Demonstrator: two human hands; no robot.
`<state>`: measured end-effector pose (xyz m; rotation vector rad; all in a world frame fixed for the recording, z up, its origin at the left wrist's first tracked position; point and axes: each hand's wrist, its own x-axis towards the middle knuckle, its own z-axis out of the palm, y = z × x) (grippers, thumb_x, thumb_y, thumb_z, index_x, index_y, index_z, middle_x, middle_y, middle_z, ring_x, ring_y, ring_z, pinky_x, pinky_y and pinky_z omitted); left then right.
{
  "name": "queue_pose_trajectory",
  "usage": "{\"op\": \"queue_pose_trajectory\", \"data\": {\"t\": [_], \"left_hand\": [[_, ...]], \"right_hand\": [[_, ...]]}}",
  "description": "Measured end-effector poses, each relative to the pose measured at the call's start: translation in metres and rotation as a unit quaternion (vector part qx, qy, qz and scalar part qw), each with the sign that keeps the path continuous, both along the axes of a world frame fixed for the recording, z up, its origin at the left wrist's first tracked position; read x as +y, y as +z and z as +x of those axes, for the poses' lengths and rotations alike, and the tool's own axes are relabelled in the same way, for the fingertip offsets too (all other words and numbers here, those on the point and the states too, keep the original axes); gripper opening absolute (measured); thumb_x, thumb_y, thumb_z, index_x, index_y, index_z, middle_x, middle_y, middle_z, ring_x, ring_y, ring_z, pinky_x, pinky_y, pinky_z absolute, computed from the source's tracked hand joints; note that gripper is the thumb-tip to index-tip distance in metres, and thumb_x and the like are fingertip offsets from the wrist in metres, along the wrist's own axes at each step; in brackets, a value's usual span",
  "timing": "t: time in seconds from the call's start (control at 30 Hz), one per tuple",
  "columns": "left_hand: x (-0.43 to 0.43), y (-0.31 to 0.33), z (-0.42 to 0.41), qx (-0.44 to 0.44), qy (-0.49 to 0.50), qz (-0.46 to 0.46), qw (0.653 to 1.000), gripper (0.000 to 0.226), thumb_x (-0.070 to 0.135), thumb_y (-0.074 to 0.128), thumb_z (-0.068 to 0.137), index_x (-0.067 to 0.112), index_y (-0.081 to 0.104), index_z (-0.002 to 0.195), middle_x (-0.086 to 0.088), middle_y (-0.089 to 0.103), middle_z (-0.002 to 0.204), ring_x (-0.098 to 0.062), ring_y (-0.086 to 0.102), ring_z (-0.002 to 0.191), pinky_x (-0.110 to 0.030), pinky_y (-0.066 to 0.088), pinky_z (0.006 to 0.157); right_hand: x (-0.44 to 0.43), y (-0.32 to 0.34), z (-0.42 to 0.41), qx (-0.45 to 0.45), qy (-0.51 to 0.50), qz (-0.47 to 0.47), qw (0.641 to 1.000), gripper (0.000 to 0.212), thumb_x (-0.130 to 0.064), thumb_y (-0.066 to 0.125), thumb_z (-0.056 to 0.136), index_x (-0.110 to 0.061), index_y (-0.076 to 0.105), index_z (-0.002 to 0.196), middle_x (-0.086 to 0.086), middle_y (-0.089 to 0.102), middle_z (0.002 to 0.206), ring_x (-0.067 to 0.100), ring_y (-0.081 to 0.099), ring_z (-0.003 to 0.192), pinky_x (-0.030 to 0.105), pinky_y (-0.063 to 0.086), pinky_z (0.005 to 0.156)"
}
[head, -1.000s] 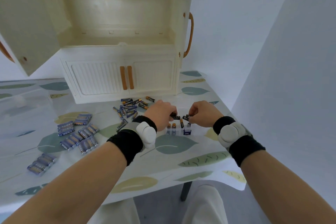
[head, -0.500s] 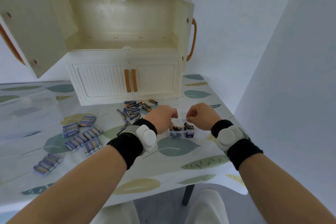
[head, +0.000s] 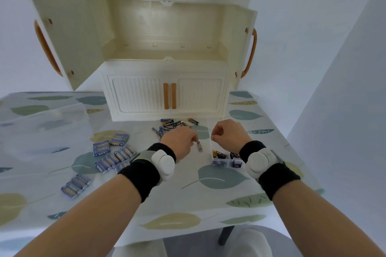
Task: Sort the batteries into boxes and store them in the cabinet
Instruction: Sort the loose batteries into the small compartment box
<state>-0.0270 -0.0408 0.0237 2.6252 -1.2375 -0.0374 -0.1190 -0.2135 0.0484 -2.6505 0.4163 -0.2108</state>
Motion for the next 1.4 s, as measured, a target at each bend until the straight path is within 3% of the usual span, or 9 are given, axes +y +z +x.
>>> {"op": "queue_pose_trajectory", "data": {"t": [0.23,0.43,0.73,0.83,0.93,1.1,1.2,1.4], "left_hand": [[0.022,-0.012,0.040,-0.010,0.071,-0.001,0.997,0.022,0.020,0.045,0.095,0.028,0.062,0.105,0.003,0.065,0.110,-0.021,0.061,0.098,-0.037,0.052,0.083],[0.011,-0.018,0.074,-0.003,0.112,-0.018,0.994,0.019,0.017,0.051,0.092,0.026,0.062,0.104,-0.001,0.062,0.106,-0.025,0.061,0.097,-0.040,0.053,0.082],[0.000,-0.037,0.106,-0.014,0.119,-0.064,0.991,0.029,0.015,0.054,0.090,0.024,0.058,0.118,-0.001,0.064,0.112,-0.024,0.057,0.104,-0.038,0.051,0.079],[-0.008,-0.041,0.110,-0.031,0.119,-0.067,0.990,0.020,0.019,0.053,0.091,0.022,0.060,0.110,-0.001,0.066,0.104,-0.025,0.057,0.101,-0.035,0.048,0.074],[-0.016,-0.043,0.111,-0.053,0.126,-0.072,0.988,0.012,0.027,0.054,0.090,0.022,0.061,0.098,-0.004,0.065,0.090,-0.027,0.058,0.092,-0.031,0.039,0.067],[-0.021,-0.042,0.119,-0.002,0.141,-0.062,0.988,0.025,0.039,0.055,0.090,0.025,0.061,0.111,-0.007,0.064,0.103,-0.029,0.058,0.101,-0.035,0.048,0.081],[-0.020,-0.036,0.123,-0.003,0.110,-0.035,0.993,0.027,0.028,0.051,0.096,0.015,0.062,0.117,-0.009,0.066,0.110,-0.031,0.057,0.106,-0.040,0.050,0.091],[0.014,-0.035,0.129,0.011,0.141,-0.079,0.987,0.030,0.002,0.046,0.095,0.008,0.055,0.123,-0.014,0.046,0.114,-0.037,0.063,0.085,-0.044,0.055,0.085]], "right_hand": [[0.023,-0.014,0.044,0.025,0.032,-0.008,0.999,0.009,-0.018,0.062,0.084,-0.017,0.070,0.081,-0.002,0.070,0.085,0.017,0.063,0.080,0.028,0.050,0.071],[0.035,-0.021,0.089,0.039,0.040,-0.031,0.998,0.013,-0.016,0.054,0.088,-0.017,0.066,0.084,0.006,0.069,0.096,0.026,0.064,0.090,0.029,0.043,0.070],[0.046,-0.042,0.124,0.065,0.038,-0.117,0.990,0.017,-0.021,0.057,0.094,-0.010,0.061,0.107,0.010,0.065,0.110,0.029,0.062,0.100,0.034,0.047,0.076],[0.038,-0.043,0.128,0.078,0.054,-0.111,0.989,0.018,-0.023,0.058,0.095,-0.009,0.063,0.105,0.012,0.066,0.108,0.030,0.062,0.099,0.032,0.044,0.073],[0.025,-0.036,0.131,0.035,0.035,-0.101,0.994,0.021,-0.023,0.056,0.094,-0.008,0.065,0.106,0.011,0.065,0.107,0.029,0.060,0.102,0.033,0.045,0.078],[0.008,-0.030,0.140,0.045,-0.007,-0.114,0.992,0.023,-0.012,0.054,0.090,-0.006,0.065,0.110,0.011,0.063,0.113,0.029,0.059,0.105,0.035,0.049,0.084],[0.008,-0.036,0.145,0.076,-0.010,-0.126,0.989,0.020,-0.010,0.054,0.091,-0.007,0.066,0.108,0.012,0.063,0.113,0.029,0.061,0.104,0.035,0.050,0.082],[0.013,-0.045,0.149,0.097,-0.008,-0.117,0.988,0.003,-0.013,0.057,0.089,-0.010,0.056,0.088,0.013,0.065,0.102,0.032,0.063,0.097,0.032,0.044,0.070]]}}
